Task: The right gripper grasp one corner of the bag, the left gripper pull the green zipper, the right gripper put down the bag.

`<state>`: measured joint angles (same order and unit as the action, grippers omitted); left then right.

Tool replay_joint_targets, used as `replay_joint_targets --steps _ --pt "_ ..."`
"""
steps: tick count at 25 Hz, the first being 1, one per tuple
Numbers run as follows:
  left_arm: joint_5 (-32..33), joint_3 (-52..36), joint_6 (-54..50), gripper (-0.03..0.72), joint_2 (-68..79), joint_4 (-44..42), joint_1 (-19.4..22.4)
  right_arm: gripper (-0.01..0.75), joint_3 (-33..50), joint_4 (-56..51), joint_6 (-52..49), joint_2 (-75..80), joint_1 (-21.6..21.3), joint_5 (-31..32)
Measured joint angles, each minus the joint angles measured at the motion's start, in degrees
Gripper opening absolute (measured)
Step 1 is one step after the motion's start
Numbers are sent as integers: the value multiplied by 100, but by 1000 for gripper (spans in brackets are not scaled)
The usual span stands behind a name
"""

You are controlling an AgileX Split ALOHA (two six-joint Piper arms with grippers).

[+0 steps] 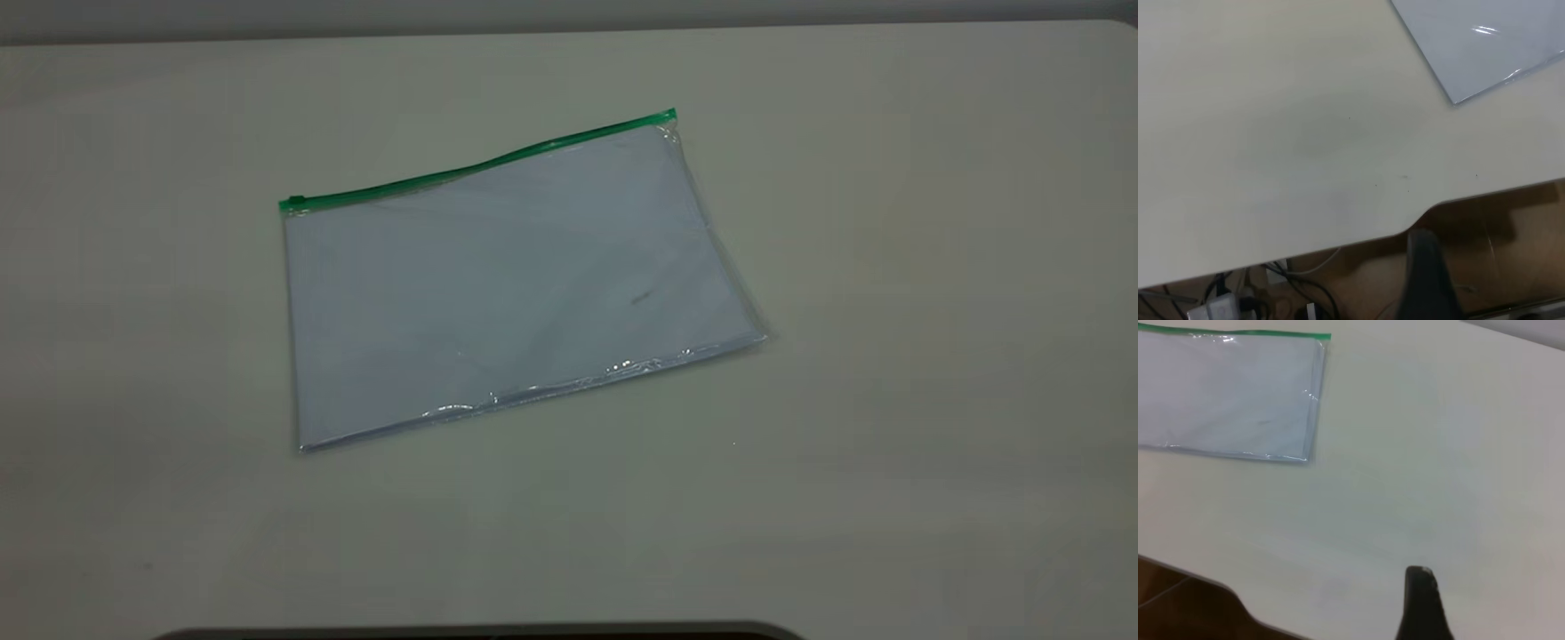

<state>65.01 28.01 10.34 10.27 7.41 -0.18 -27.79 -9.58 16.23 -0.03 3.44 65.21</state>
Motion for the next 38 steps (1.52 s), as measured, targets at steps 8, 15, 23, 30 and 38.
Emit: replay_joint_targets --steps 8,15,23,30,38 --pt "0 -5 -49 582 0 -12 0 560 7 -5 -6 -91 0 5" --pt "0 -5 -83 582 0 -15 0 560 7 -10 -11 -91 0 5" --pt "0 -5 -87 582 -32 -15 0 560 7 -17 -12 -91 0 5" --pt "7 -5 -1 581 -821 -106 0 560 7 -23 -17 -91 0 5" --pt "22 -5 -36 581 -1137 -112 0 560 7 -23 -17 -91 0 5"
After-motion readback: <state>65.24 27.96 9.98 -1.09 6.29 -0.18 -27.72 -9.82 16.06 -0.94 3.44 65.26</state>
